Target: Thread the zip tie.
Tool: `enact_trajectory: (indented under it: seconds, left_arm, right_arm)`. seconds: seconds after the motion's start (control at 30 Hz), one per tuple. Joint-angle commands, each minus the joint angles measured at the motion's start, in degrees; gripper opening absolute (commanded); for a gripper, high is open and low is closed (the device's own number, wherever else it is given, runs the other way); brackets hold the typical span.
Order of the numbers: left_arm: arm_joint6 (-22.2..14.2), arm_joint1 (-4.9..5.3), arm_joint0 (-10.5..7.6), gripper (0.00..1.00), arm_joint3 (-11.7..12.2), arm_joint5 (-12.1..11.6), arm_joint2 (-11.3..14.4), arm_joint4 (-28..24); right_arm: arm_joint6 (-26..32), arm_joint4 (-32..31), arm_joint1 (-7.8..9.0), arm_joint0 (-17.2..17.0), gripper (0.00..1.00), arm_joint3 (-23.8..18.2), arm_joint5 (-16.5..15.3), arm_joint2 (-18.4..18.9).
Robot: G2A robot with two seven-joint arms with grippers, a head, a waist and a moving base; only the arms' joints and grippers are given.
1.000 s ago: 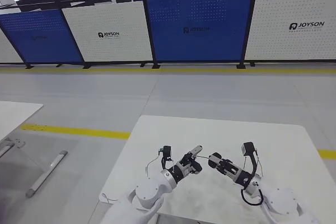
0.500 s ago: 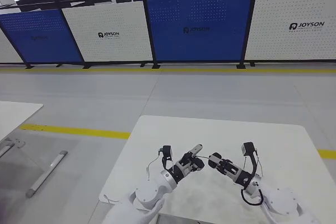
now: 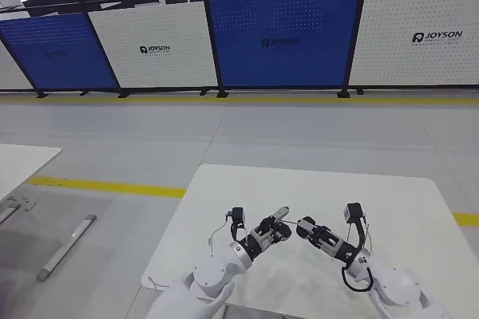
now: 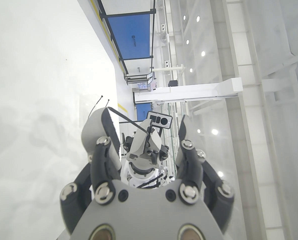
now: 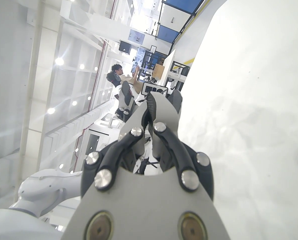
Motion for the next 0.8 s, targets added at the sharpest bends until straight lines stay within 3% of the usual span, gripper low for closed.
enact_trajectory:
  seconds: [0.0,0.3,0.33,0.37,0.57,0.77]
  left_arm:
    - [0.0,0.0,0.0,1.0,0.0,0.0,0.0,0.0]
    - [0.8,-0.18,0.02,0.98,0.2,-1.7,-0.1,-0.1]
    - [0.9,-0.18,0.07,0.69,0.2,-1.8,-0.2,-0.1]
    - [1.0,-0.19,0.1,0.46,0.2,-1.8,-0.2,0.0]
    - [0.5,-0.15,0.31,0.04,0.4,-1.3,-0.2,1.1]
    - [-0.6,-0.05,0.57,0.0,0.3,-1.7,0.0,3.0]
  right_arm:
    - [0.0,0.0,0.0,0.0,0.0,0.0,0.0,0.0]
    - [0.0,0.0,0.0,0.0,0.0,0.0,0.0,0.0]
    - [0.0,0.0,0.0,0.0,0.0,0.0,0.0,0.0]
    - [0.0,0.0,0.0,0.0,0.0,0.0,0.0,0.0]
    - [0.0,0.0,0.0,0.0,0.0,0.0,0.0,0.0]
    - [0.0,0.0,0.0,0.0,0.0,0.0,0.0,0.0]
